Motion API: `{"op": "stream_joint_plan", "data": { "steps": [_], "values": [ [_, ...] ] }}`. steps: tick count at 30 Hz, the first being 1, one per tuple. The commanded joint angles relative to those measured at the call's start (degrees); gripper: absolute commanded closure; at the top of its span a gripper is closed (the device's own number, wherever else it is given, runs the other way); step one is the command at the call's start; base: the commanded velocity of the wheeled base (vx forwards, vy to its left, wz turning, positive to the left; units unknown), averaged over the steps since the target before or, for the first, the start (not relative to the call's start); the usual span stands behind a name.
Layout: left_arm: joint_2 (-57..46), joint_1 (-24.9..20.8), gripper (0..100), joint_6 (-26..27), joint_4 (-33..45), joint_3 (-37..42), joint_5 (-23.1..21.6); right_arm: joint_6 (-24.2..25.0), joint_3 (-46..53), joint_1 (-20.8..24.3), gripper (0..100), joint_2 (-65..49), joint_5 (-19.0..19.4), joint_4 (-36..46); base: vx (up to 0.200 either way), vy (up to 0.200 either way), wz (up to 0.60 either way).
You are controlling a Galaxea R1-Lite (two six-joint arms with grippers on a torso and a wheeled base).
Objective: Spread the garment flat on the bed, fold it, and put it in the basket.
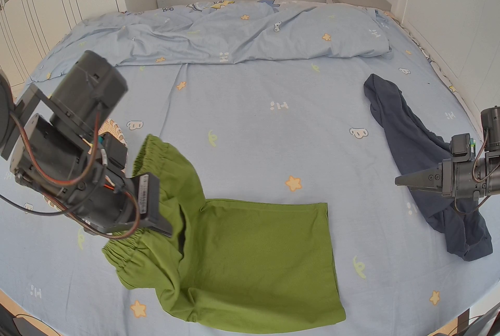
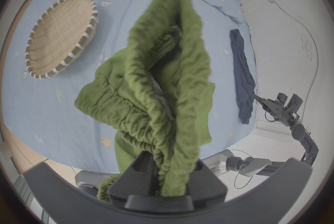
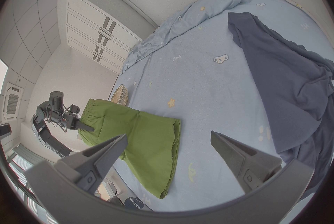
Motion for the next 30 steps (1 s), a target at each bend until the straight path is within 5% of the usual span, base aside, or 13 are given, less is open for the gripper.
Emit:
{"op": "stream_joint_plan", "data": {
  "steps": [1, 6, 30],
  "values": [
    [5.52, -8.46, 100, -4.2, -0.55, -3.2, 2.54, -0.01, 0.38, 1.65, 0, -0.06, -0.88, -0.01, 0.0, 0.0, 0.0],
    [9.21, -14.35, 100, -6.83, -0.99, -4.78, 2.8, -0.01, 0.99, 2.97, 0, 0.03, -1.84, -0.1, 0.0, 0.0, 0.0],
    [15.72, -23.4, 100, -10.96, -14.43, -4.17, 3.77, -0.1, 1.7, 5.35, 0, 0.47, -2.72, -0.27, 0.0, 0.0, 0.0]
  ]
}}
